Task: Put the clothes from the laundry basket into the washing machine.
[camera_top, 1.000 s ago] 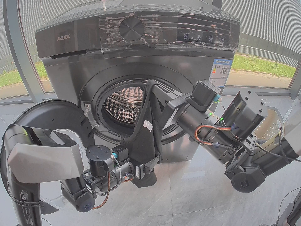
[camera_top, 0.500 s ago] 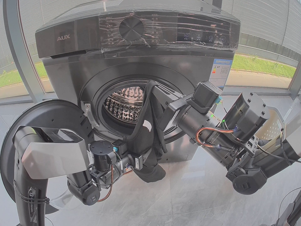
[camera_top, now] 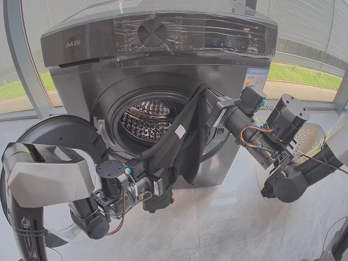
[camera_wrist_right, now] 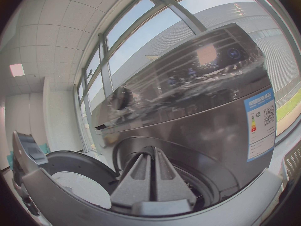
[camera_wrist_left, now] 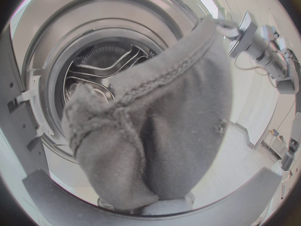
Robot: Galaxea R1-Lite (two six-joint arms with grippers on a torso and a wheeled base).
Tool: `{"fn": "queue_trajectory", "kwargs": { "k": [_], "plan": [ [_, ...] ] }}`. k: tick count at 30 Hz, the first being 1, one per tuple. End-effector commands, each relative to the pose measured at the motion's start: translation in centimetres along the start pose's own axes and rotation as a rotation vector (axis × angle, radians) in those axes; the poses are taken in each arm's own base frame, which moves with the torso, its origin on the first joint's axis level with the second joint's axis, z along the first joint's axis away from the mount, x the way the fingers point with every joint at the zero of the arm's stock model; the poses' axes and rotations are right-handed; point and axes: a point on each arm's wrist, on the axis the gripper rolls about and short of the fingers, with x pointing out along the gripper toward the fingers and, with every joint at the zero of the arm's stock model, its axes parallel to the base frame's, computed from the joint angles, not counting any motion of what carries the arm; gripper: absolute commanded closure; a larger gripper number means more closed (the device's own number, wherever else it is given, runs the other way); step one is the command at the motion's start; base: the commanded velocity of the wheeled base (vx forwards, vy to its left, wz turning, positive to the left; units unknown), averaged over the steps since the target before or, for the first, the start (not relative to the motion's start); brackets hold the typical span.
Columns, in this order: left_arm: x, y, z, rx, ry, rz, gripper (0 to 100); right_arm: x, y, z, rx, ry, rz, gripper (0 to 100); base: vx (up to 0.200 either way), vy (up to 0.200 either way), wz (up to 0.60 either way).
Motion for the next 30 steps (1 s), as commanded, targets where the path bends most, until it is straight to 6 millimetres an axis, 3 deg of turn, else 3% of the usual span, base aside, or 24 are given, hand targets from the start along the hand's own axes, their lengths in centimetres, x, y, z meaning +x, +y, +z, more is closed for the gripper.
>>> {"fn": "queue_trajectory", "kwargs": {
  "k": [1,5,11,19,22,30],
  "plan": [
    [-2.1,-0.9,2.3,0.0,-0.047,-0.03,100,0.7,-2.5,-1.8,-0.023,0.032,-0.063,100,0.0,0.0,0.0],
    [-5.5,-1.1,3.9,0.007,-0.056,-0.048,100,0.7,-3.6,-4.1,-0.028,0.087,-0.087,100,0.0,0.0,0.0],
    [-9.1,-1.3,5.2,0.006,-0.07,-0.06,100,-0.2,-3.1,-6.3,-0.027,0.161,-0.073,100,0.0,0.0,0.0],
    [-9.5,-1.2,6.7,0.006,-0.137,-0.057,100,-2.1,-1.4,-8.8,-0.016,0.271,-0.031,100,0.0,0.0,0.0],
    [-9.2,-1.2,7.2,0.006,-0.162,-0.05,100,-3.6,-1.0,-10.0,-0.017,0.343,-0.026,100,0.0,0.0,0.0],
    [-9.3,-1.2,7.3,0.006,-0.166,-0.047,100,-4.5,-0.5,-10.8,-0.017,0.386,-0.013,100,0.0,0.0,0.0]
  ]
}}
